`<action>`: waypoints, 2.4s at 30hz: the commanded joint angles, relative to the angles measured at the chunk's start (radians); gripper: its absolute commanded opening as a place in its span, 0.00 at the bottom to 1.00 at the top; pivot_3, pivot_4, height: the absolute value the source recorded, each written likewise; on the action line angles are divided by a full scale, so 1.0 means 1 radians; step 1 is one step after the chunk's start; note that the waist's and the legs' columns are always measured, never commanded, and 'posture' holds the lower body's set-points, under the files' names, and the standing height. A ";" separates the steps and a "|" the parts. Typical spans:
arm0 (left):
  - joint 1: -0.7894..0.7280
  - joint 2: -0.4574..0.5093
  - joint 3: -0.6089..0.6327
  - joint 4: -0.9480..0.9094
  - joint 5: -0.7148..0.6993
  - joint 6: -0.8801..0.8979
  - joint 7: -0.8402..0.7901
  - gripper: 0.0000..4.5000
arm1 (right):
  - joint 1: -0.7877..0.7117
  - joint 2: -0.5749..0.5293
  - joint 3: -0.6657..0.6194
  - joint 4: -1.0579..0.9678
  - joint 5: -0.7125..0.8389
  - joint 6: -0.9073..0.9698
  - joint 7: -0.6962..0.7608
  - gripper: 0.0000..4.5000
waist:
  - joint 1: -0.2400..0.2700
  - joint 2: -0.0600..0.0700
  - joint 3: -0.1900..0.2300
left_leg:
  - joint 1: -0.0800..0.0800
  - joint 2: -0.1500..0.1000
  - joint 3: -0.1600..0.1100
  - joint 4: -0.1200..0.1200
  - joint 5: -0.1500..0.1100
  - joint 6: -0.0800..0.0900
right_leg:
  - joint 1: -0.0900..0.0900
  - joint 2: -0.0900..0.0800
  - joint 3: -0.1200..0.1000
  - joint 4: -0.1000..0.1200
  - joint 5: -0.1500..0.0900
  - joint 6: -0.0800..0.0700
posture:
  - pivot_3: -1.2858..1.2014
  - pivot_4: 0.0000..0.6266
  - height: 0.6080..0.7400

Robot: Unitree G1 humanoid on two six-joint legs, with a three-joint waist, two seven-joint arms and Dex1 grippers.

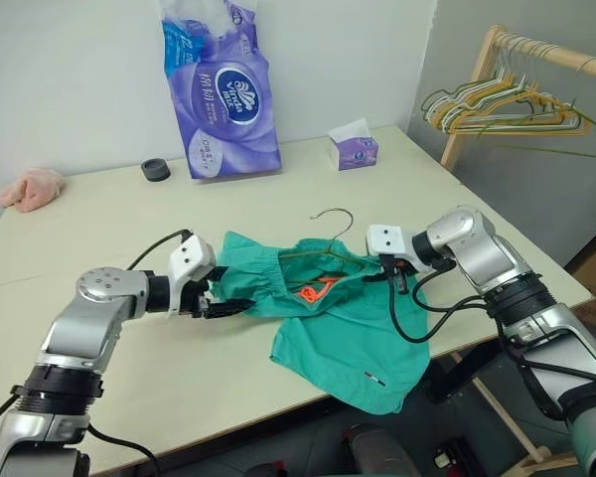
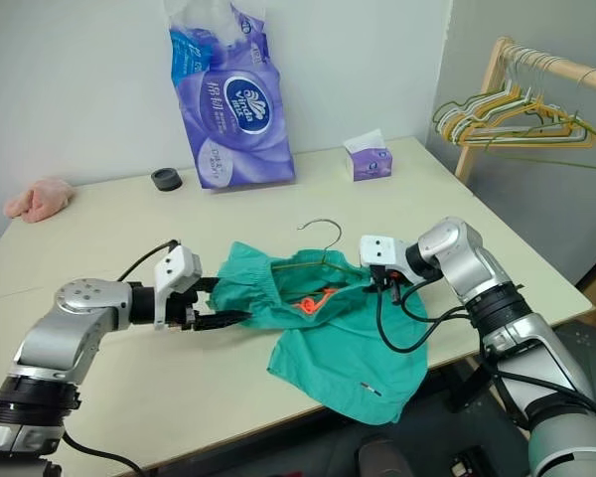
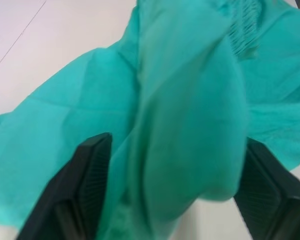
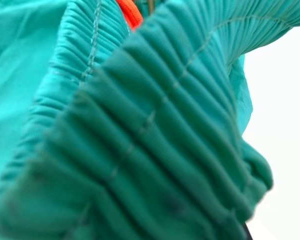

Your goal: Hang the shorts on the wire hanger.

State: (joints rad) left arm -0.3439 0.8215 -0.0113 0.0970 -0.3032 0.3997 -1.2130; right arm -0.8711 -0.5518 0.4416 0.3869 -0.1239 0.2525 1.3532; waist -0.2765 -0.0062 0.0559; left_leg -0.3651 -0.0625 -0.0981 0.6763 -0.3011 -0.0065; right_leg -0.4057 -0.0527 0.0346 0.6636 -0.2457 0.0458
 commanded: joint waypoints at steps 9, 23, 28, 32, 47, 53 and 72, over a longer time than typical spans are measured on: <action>-0.089 -0.059 -0.037 0.146 0.078 -0.130 0.042 0.76 | -0.006 -0.031 -0.042 -0.072 0.048 0.047 0.005 0.00 | 0.002 0.000 -0.001 | 0.000 0.000 0.000 0.000 0.000 0.000 | 0.000 0.000 0.000 0.000 0.000 0.000 | 0.40 0.01 1.00; -0.097 -0.119 0.014 0.191 0.030 -0.098 0.085 0.01 | 0.038 -0.082 -0.059 -0.122 0.060 0.091 0.010 0.00 | -0.016 0.002 -0.003 | 0.000 0.000 0.000 0.000 -0.001 0.000 | -0.001 -0.001 0.000 0.000 0.000 0.000 | 0.40 0.02 1.00; -0.096 -0.116 0.036 0.223 0.043 -0.099 0.136 0.01 | 0.096 -0.159 -0.079 -0.206 0.094 0.116 0.056 0.00 | -0.013 0.002 -0.003 | -0.001 -0.001 -0.001 0.000 -0.001 0.000 | 0.000 -0.001 0.000 0.000 0.000 0.000 | 0.40 0.02 1.00; -0.083 -0.113 0.029 0.218 0.054 -0.110 0.143 0.01 | 0.125 -0.185 -0.087 -0.266 0.122 0.161 0.060 0.00 | -0.016 0.002 -0.003 | -0.001 -0.001 -0.001 0.000 -0.001 0.000 | 0.000 -0.001 0.000 0.000 0.000 0.000 | 0.40 0.03 1.00; -0.060 -0.176 0.047 0.112 0.041 -0.139 0.221 0.01 | 0.119 -0.169 -0.095 -0.298 0.164 0.270 0.016 0.00 | -0.013 0.002 -0.003 | -0.001 -0.001 -0.001 0.000 -0.001 0.000 | 0.000 -0.001 0.000 0.000 0.000 0.000 | 0.40 0.03 1.00; -0.008 -0.131 0.054 0.152 0.107 -0.236 0.255 0.32 | 0.118 -0.168 -0.098 -0.310 0.180 0.308 0.008 0.00 | -0.016 0.002 -0.004 | -0.001 -0.001 -0.001 0.000 -0.001 0.000 | 0.000 -0.001 0.000 0.000 0.000 0.000 | 0.40 0.01 1.00; 0.098 -0.009 0.224 -0.120 -0.175 -0.006 0.195 0.65 | 0.295 -0.098 -0.286 -0.430 0.295 0.383 -0.249 0.00 | 0.004 0.001 -0.006 | -0.001 -0.001 0.000 0.001 -0.001 0.000 | 0.000 -0.002 0.000 -0.001 0.000 0.001 | 0.39 0.02 1.00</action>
State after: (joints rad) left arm -0.2391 0.8013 0.2201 0.0788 -0.4272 0.3445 -0.9965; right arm -0.5867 -0.6615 0.2064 0.0131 0.1483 0.6742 1.1594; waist -0.2726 -0.0055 0.0501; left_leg -0.3663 -0.0632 -0.0980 0.6770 -0.3025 -0.0063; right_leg -0.4055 -0.0542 0.0351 0.6635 -0.2460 0.0465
